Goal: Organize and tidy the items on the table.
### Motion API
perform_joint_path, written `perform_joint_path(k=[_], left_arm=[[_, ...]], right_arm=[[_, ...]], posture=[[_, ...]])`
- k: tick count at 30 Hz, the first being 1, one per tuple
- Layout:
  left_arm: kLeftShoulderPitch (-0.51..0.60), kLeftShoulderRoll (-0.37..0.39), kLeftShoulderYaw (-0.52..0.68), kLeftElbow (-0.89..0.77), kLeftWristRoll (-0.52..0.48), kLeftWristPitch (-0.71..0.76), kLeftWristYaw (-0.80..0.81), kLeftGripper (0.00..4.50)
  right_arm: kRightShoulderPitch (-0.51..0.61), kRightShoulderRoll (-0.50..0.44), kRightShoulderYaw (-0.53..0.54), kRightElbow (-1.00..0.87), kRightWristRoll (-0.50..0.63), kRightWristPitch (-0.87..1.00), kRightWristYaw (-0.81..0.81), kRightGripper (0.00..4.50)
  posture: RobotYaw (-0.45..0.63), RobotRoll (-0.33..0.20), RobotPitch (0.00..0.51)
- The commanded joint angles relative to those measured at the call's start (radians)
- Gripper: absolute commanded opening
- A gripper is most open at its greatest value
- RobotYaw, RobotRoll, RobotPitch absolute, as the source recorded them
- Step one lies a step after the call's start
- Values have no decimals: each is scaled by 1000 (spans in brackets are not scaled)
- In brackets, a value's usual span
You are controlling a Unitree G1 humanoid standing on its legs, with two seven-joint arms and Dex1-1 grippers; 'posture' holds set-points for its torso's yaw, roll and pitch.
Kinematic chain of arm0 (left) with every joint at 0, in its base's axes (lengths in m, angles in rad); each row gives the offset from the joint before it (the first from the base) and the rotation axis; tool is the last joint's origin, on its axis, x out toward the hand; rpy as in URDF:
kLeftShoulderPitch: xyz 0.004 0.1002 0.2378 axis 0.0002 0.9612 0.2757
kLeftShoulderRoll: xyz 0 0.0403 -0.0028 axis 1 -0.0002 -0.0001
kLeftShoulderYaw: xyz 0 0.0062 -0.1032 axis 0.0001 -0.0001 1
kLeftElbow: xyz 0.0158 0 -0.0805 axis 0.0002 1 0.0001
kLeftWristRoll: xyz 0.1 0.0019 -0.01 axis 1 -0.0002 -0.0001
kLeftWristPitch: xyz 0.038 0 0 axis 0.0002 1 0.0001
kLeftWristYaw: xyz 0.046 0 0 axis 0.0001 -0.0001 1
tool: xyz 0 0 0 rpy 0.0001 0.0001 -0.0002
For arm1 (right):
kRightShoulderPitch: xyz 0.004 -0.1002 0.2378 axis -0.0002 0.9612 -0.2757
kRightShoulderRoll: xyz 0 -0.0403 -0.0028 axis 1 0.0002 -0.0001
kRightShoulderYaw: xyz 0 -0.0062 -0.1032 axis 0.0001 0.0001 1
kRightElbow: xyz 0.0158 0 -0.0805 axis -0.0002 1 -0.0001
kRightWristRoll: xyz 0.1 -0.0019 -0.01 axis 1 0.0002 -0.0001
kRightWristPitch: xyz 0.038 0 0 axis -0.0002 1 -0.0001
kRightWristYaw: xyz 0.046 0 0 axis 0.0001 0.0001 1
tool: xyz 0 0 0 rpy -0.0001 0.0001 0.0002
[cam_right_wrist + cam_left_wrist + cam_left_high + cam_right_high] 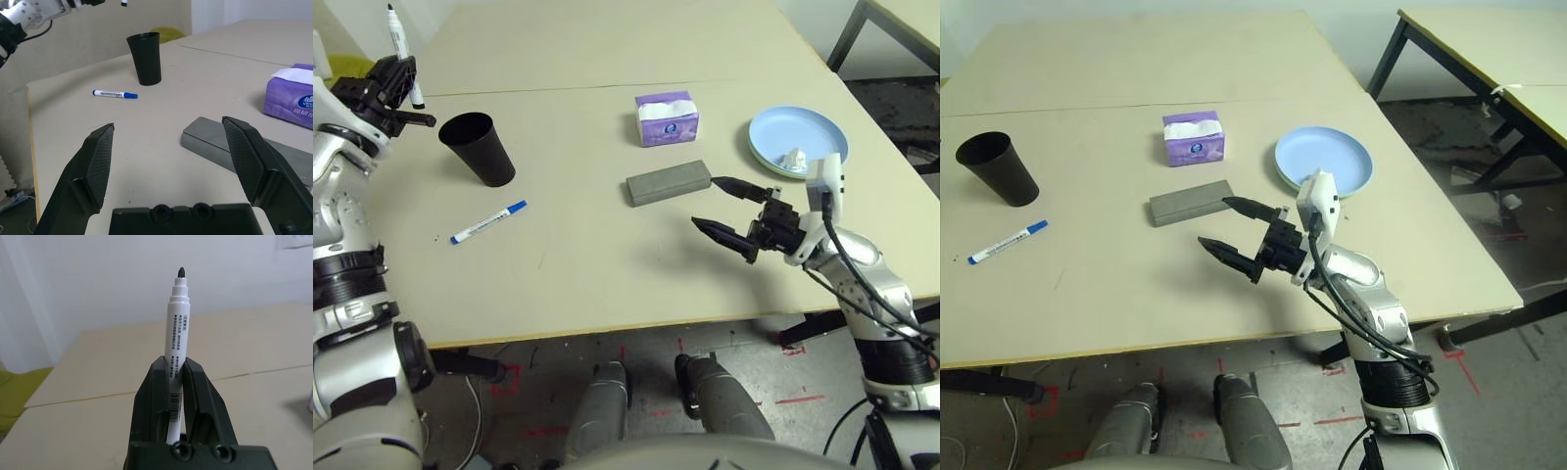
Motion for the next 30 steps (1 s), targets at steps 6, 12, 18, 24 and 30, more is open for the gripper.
perform_joint_path(k=[6,12,18,24,30], left_arm=[[-74,-23,-50,257,70,-193,1,255],[-79,-31,-57,356,85,-268,5,255],[-77,-52,-59,389,83,-318,3,1576],[-73,-53,-50,372,67,-314,-6,3670],[-81,-55,-50,324,42,-299,-37,4468]], right_arm=[[22,-10,-6,-20,-6,6,-6,4500],[31,-20,-12,-35,1,12,-9,4500],[28,-27,-14,-42,7,18,-8,4500],[29,-30,-12,-43,9,24,-2,4500],[24,-22,1,-39,9,27,3,4500]], posture=[[-84,0,176],[-92,0,177],[-96,0,180],[-93,0,182],[-85,0,183]])
